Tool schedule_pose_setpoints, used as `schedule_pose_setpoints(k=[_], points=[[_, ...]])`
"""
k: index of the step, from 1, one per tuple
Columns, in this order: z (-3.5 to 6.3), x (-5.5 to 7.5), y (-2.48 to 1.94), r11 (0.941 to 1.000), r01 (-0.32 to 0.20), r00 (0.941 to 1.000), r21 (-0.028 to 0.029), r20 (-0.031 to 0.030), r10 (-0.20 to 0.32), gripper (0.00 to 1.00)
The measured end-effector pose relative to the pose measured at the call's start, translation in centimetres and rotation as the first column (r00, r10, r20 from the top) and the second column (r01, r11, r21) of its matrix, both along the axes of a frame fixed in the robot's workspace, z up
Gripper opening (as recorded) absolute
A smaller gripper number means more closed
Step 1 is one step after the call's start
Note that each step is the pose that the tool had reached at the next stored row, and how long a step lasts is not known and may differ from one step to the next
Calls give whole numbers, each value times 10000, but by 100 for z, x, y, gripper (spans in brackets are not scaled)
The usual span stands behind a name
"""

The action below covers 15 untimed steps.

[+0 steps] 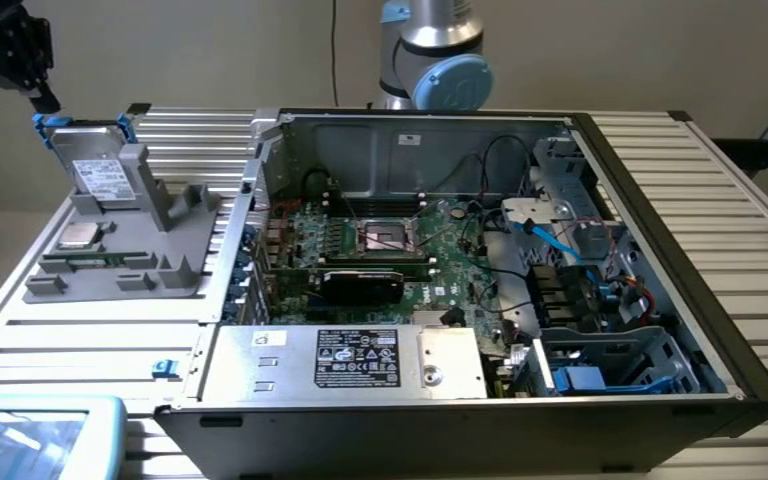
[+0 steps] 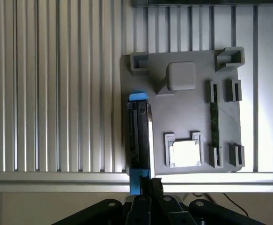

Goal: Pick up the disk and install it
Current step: 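Pick up the disk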

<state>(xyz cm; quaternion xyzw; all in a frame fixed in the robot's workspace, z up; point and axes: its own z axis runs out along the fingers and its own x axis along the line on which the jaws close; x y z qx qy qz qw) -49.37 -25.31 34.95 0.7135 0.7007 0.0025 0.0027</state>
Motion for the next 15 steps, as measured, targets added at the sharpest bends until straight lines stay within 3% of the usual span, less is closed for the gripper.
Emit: schedule_pose_setpoints(k=[15], points=[[-9,35,2,10000,-8,10000,-2,-1,8,11]])
